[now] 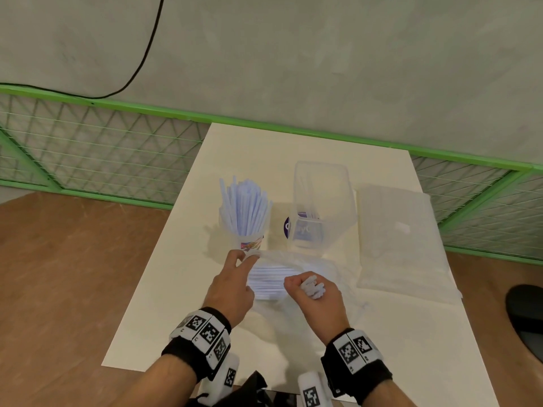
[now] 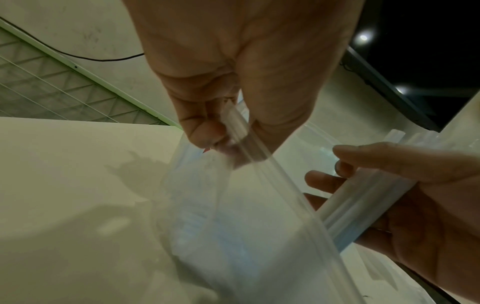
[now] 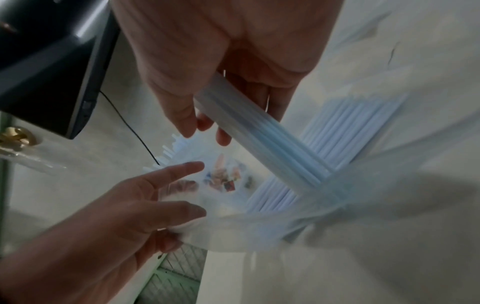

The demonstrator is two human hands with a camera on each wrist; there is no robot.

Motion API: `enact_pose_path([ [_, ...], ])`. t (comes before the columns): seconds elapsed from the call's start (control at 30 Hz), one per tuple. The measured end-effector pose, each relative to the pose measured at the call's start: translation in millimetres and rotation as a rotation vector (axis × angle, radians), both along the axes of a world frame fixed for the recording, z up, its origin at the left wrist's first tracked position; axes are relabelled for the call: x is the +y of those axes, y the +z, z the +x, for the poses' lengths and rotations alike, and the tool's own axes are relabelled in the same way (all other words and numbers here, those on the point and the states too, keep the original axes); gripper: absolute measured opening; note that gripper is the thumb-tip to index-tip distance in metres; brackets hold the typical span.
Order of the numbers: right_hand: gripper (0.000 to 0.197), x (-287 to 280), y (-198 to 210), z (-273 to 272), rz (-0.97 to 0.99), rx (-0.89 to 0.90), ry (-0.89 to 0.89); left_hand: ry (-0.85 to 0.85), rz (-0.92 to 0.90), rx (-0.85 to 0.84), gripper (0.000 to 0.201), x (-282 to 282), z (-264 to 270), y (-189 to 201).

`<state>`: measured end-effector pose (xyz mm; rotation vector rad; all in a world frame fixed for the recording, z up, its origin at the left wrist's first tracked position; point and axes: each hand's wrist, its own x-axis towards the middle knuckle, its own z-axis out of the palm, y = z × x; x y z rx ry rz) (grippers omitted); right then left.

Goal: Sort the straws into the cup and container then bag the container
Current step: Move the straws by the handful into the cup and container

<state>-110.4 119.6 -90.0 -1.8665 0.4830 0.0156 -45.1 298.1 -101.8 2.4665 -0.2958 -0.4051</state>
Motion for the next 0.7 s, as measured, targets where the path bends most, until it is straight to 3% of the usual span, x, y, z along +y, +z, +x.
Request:
enact_pose_path([
  [0.17,0.019,-3.2,3.9,0.6,-0.27,-0.097,0.1,-0.003,0.012,-0.002,0.064,2.1,0.4,0.3],
  [0.27,0.038,-12.7,-2.1,-3.4,-0.443,-0.004,0.229,0.0,0.031,0.01,0.064,6.7,1.5,-0.5],
  [0.37,0.036,-18.3,-4.0,-2.6,-0.464,0.044,0.211,-0.006,0.036,0.036,0.065,7.2,-0.1,-0.7],
  [0.5,0.02,-21.0,53.4,28.3,-0.305,-0.015,0.097,-0.02,0.026,0.067,0.068,6.9,-3.7,-2.1],
  [0.6,0.014,-18.4,117.4,61.5,-0.041,-0.234,0.022,-0.016,0.005,0.082,0.068,10.7,-5.0,-4.5],
  [0.7,0.013,-10.2,151.6,100.7,0.031,-0.374,-0.012,-0.028,-0.005,0.091,0.068,12.9,-7.0,-4.9],
])
